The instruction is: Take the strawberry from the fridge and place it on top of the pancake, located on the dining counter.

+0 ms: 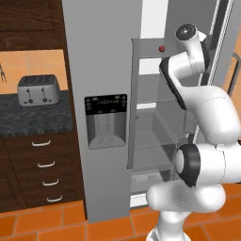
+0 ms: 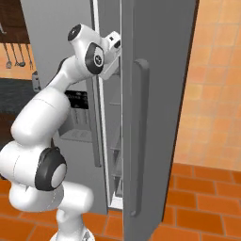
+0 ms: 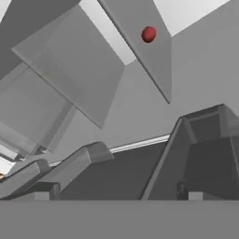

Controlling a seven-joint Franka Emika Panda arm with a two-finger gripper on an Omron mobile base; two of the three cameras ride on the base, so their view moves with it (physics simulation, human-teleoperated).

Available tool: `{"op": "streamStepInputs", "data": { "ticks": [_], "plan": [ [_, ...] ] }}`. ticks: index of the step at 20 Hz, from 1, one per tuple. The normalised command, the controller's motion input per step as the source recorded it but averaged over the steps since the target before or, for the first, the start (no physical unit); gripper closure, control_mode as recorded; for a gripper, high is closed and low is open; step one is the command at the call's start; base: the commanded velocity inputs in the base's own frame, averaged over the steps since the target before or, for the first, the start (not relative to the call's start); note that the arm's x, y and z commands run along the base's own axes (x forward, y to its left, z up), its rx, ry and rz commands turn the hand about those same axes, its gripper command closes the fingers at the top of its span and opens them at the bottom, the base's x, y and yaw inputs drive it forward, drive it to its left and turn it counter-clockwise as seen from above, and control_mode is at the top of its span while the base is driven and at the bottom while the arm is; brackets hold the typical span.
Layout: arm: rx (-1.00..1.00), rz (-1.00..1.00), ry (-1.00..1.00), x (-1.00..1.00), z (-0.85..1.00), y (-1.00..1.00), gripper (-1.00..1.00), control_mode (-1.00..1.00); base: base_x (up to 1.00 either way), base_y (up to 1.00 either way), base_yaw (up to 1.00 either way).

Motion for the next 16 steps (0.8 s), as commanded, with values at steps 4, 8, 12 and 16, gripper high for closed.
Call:
{"op": "streamStepInputs", "data": {
  "ticks": [4, 8, 12, 16],
  "plan": [
    [0.0, -0.09, -0.14, -0.58, 0.0, -0.99, -1.0, -1.0, 0.0, 0.0, 0.0],
    [0.0, -0.1, -0.03, -0.13, 0.0, -0.98, -1.0, -1.0, 0.0, 0.0, 0.0],
    [0.0, -0.07, -0.01, 0.0, 0.01, -0.85, -1.0, -1.0, 0.0, 0.0, 0.0],
    [0.0, 0.0, -0.06, -0.19, 0.0, -0.2, -1.0, -1.0, 0.0, 0.0, 0.0]
  ]
}}
